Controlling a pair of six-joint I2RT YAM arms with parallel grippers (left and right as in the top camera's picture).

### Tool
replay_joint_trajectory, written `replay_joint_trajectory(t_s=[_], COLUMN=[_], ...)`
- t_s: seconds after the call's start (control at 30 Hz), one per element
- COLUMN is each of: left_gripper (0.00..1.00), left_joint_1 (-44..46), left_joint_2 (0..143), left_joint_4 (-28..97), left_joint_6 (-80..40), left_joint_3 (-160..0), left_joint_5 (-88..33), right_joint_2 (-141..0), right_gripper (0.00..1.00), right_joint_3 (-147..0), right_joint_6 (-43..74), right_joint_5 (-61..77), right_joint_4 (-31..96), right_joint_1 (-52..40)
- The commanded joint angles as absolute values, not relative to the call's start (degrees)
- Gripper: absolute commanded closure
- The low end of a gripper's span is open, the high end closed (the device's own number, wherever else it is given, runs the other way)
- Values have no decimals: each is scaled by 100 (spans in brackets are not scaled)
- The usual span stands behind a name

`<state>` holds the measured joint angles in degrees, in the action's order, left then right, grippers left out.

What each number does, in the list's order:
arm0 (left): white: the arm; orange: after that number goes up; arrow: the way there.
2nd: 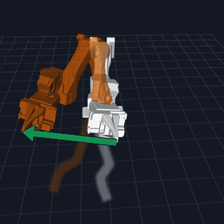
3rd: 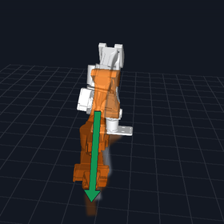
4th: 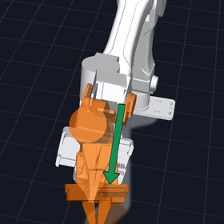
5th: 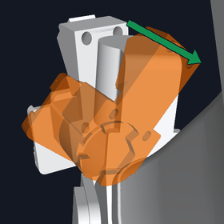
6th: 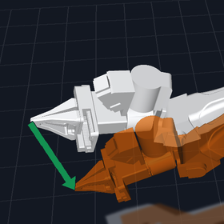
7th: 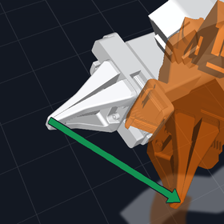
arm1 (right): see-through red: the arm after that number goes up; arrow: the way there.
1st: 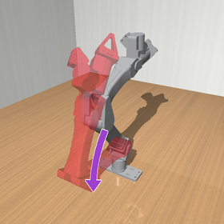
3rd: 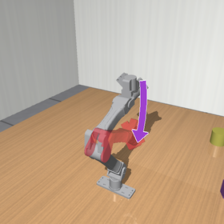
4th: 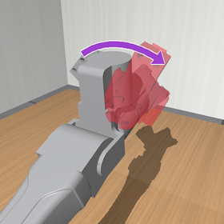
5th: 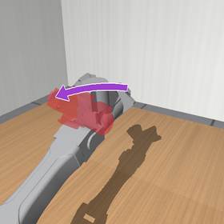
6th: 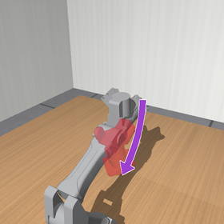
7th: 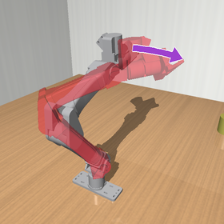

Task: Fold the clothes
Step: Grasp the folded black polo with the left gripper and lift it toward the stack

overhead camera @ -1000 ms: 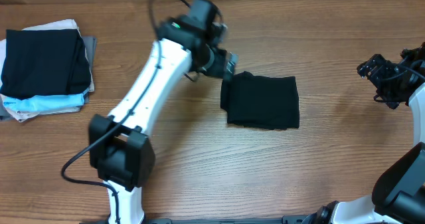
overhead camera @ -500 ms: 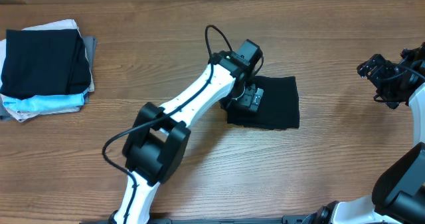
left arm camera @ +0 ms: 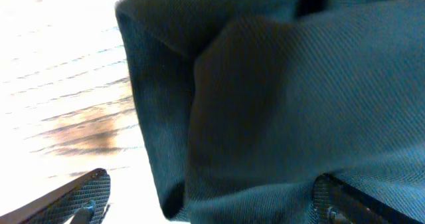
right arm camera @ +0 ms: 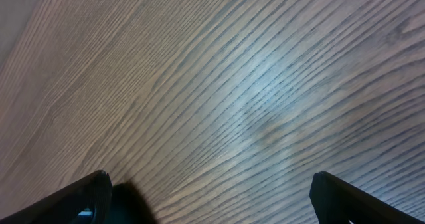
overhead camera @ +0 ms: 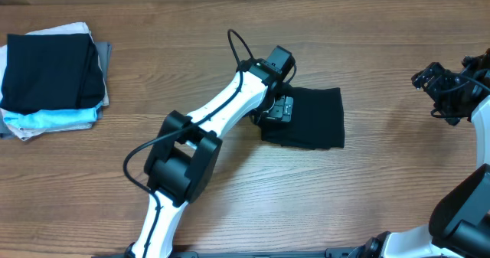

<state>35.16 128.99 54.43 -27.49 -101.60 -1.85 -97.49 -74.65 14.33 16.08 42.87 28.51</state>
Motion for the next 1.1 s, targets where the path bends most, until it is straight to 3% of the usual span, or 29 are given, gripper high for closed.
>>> replay_joint_trajectory(t_s=[0.0, 0.1, 0.53, 0.63, 0.8, 1.07], left_gripper=[0, 2, 86, 96, 96, 96], left_joint_1=[3483, 3450, 3450, 3441, 3439, 3323], left_joint_2=[13316, 13467, 13504, 13504, 13498, 13209], left_joint_4=[5443, 5408, 5454, 5457, 5529, 6477], left_joint_6=[-3048, -3155, -3129, -3124, -2620, -2523], left_joint_3=[-10134, -10134, -10134, -10134, -10217, -11424], left_joint_5=[-54, -298, -545, -443, -381, 1046], right_joint_2=[-9703, -9703, -9703, -9703, -9703, -9703], right_gripper=[0, 0, 0, 0, 0, 0], right_joint_3=[-7529, -7529, -7529, -7529, -7529, -7529], right_joint_6=[1413, 1413, 1413, 1413, 1413, 1413], right_joint_5=[1590, 1590, 1590, 1590, 1590, 1590], right_joint_4=[4257, 4257, 4257, 4257, 4257, 4257], right_joint_1=[2858, 2858, 2858, 2858, 2858, 2858])
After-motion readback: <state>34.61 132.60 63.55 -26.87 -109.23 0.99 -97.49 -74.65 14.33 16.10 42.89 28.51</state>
